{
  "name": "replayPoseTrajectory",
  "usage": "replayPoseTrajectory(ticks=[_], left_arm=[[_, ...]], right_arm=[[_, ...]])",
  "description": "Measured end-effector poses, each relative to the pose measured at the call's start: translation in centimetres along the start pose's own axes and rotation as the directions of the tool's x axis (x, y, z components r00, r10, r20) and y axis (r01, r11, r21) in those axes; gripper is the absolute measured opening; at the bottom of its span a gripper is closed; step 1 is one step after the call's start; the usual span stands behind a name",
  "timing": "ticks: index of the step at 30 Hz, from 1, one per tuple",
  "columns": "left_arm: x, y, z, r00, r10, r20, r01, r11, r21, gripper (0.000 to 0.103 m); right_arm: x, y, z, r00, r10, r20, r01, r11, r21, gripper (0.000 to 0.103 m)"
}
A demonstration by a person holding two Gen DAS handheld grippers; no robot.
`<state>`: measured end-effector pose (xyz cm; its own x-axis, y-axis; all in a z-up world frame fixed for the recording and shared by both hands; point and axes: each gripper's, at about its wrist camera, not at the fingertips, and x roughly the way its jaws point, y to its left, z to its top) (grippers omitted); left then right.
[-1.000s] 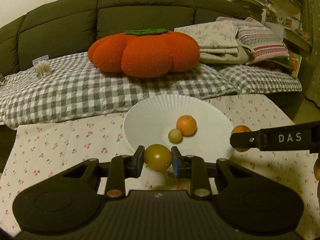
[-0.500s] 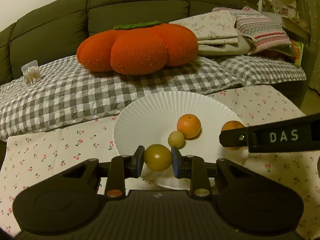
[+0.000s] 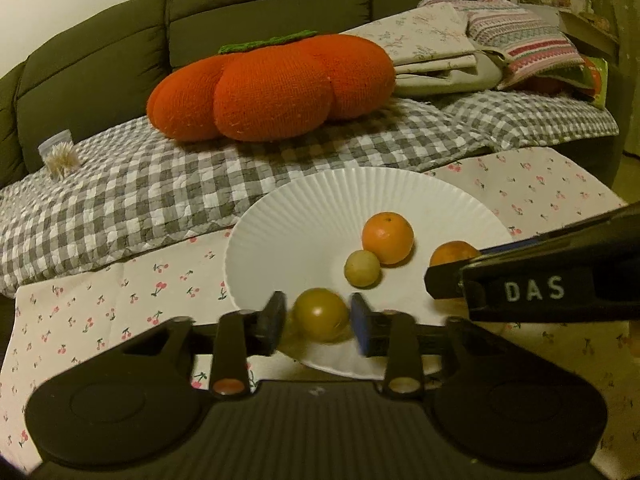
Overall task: Organize fruits
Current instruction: 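Carry both fruits onto the white plate and open both tools, then withdraw both open tools from the plate back to the fruit cluster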
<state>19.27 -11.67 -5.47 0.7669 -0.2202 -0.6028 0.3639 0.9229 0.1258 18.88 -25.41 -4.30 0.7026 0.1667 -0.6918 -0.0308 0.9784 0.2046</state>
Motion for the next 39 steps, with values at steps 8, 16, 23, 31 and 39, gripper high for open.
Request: replayPoseTrajectory(ticks=[8,16,23,31,39], left_arm=[[-1.2,0.5,0.3,1.000,-0.013,0.020,0.013,1.000,-0.024,0.068],[-2.7,3.4,0.7,0.998,-0.053,0.026,0.057,0.988,-0.146,0.069],[-4.3,5.6,0.0,0.998,-0.060,-0.005,0.056,0.961,-0.269,0.068],[-6.3,5.6,-1.4,0.997,-0.064,-0.050,0.045,0.952,-0.303,0.068],[-8.8,4.9,-3.3,0.996,-0.042,-0.082,0.015,0.952,-0.305,0.071]], right_arm=[[-1.0,-0.3,0.2,0.999,-0.017,0.033,0.016,1.000,0.024,0.048],[-2.6,-1.8,1.1,0.998,-0.008,0.056,0.002,0.994,0.113,0.048],[-4.5,-2.5,1.1,0.998,0.002,0.057,-0.011,0.985,0.172,0.048],[-6.1,-1.5,-1.3,1.000,0.014,0.004,-0.015,0.985,0.172,0.052],[-8.8,-0.2,-2.4,0.998,0.050,0.023,-0.053,0.987,0.154,0.059]])
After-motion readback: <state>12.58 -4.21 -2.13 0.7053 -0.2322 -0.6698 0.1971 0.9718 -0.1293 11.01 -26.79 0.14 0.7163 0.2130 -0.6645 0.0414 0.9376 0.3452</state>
